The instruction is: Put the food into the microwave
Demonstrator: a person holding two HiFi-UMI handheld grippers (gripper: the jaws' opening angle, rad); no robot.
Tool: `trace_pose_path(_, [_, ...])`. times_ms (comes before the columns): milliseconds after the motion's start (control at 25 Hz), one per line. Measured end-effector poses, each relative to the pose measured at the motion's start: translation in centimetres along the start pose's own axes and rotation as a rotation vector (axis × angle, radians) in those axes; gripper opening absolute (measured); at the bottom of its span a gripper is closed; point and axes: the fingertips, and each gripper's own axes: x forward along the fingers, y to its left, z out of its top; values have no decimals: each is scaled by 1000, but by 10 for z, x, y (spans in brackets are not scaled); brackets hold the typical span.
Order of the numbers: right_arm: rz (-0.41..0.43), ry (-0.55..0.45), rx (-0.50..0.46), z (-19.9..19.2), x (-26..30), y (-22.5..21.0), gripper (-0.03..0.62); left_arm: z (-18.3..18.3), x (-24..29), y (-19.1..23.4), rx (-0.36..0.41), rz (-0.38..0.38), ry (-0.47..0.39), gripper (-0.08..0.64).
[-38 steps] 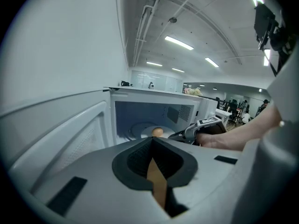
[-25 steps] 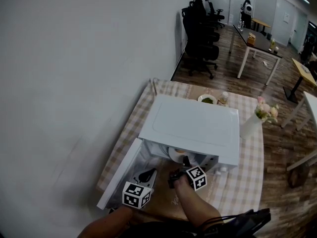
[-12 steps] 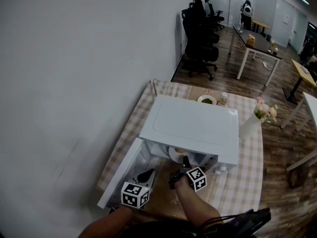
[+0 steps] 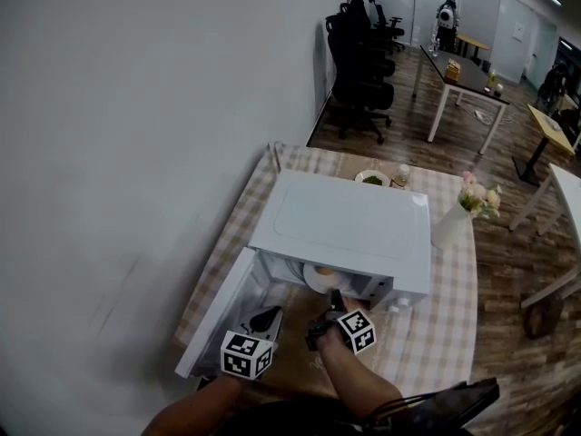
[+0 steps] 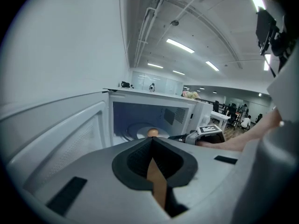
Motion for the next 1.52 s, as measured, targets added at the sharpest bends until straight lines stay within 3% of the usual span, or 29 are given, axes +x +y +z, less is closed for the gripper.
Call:
trace_pose_path(80, [-1, 8, -12, -1, -3, 0, 53, -1, 0, -2, 3, -4, 1, 6])
trace_pose_path(200, [0, 21, -24, -4, -2, 1, 26, -2, -2, -4, 5, -4, 6, 6])
trace_pose_path(720, [-10, 29, -50, -4, 17, 6, 11, -6, -5, 5, -6, 21, 8, 6])
trace_pose_path(960, [-11, 54, -117, -4, 25, 10, 9, -6, -9, 9, -7, 34, 13, 6])
trace_pose_path(1200, [22, 94, -277, -8, 20, 23, 11, -8, -9, 8, -9, 48, 15, 6])
trace_pose_path(1520, [-29, 176, -755, -10, 14, 24, 9, -7, -11, -1, -6, 23, 4, 6])
